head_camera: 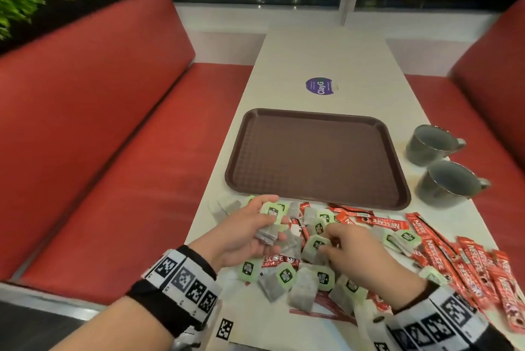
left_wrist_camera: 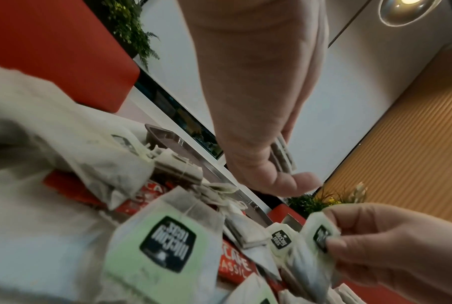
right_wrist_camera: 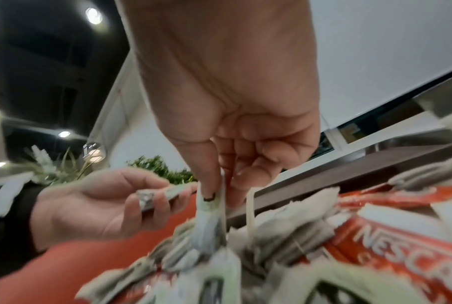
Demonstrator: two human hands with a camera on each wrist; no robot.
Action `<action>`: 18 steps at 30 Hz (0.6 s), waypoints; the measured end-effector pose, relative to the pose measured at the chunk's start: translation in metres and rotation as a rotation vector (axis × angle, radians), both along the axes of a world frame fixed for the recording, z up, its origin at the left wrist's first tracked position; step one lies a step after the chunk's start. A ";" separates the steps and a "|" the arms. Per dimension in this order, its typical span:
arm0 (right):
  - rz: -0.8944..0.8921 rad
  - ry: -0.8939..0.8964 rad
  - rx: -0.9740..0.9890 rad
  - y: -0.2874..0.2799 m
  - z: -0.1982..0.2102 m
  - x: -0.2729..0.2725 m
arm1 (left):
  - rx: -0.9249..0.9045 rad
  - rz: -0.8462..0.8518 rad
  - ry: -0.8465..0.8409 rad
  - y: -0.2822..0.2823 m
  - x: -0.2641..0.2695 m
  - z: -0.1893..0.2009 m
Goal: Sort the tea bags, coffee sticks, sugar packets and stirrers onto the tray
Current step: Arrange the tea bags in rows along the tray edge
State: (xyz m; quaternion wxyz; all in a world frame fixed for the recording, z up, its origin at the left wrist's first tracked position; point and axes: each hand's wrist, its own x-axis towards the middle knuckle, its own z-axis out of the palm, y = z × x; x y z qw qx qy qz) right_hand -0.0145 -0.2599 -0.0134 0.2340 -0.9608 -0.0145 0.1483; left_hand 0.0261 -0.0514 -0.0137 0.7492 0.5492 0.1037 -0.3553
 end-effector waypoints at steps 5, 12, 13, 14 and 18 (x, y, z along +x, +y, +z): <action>-0.094 -0.056 0.187 -0.006 0.026 0.005 | -0.044 -0.057 -0.020 -0.005 0.011 -0.002; -0.066 0.038 0.509 0.018 0.045 0.030 | -0.151 -0.311 -0.117 -0.002 0.020 0.012; -0.069 0.022 0.510 0.024 0.044 0.035 | -0.134 -0.297 -0.139 0.000 0.022 0.012; -0.085 0.000 0.516 0.030 0.044 0.041 | -0.111 -0.258 -0.157 0.001 0.024 0.013; -0.216 -0.043 0.618 0.052 0.038 0.060 | -0.055 -0.060 -0.230 0.008 0.039 0.012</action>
